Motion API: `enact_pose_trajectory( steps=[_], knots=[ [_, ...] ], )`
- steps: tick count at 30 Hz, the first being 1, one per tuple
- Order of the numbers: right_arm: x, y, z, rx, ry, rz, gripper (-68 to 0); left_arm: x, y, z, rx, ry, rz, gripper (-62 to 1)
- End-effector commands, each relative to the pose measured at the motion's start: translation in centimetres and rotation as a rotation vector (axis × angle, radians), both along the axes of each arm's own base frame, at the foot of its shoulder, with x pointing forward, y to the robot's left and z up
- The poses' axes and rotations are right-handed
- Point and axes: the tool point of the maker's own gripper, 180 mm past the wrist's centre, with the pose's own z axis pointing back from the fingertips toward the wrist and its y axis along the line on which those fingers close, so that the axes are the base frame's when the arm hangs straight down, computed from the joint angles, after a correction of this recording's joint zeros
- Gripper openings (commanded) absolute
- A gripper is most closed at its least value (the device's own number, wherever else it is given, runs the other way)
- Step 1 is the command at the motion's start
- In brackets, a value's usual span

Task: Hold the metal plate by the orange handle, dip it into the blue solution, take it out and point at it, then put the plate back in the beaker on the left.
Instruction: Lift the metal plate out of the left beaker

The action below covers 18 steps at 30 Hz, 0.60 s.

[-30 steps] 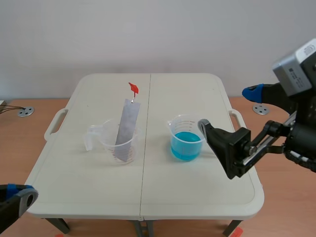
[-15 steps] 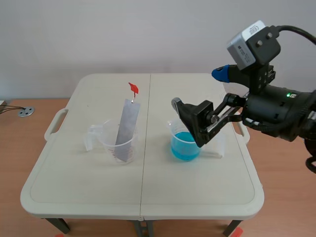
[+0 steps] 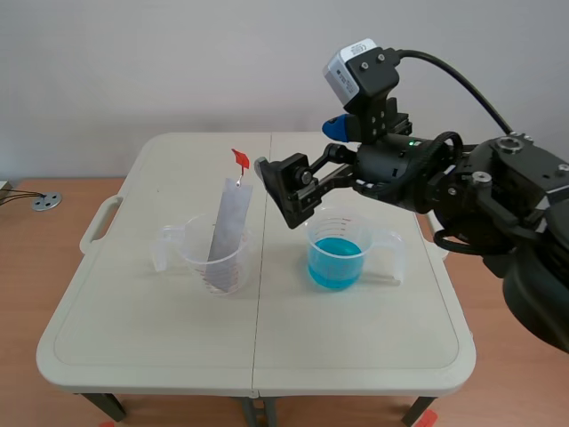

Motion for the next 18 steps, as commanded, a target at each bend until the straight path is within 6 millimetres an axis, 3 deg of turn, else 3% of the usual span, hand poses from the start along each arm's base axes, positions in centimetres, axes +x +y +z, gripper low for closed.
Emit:
enact_pose_trajectory(
  steps=[1, 18],
  knots=[
    [1.1, 0.4, 1.4, 0.021, -0.034, -0.006, -1.2, 0.1, -0.3, 0.4, -0.014, -0.011, -0.004, -59.1],
    [4.4, 6.7, -0.7, 0.002, 0.048, 0.062, -1.2, -0.4, 0.0, -0.3, 0.015, 0.03, -0.006, -59.1]
  ],
)
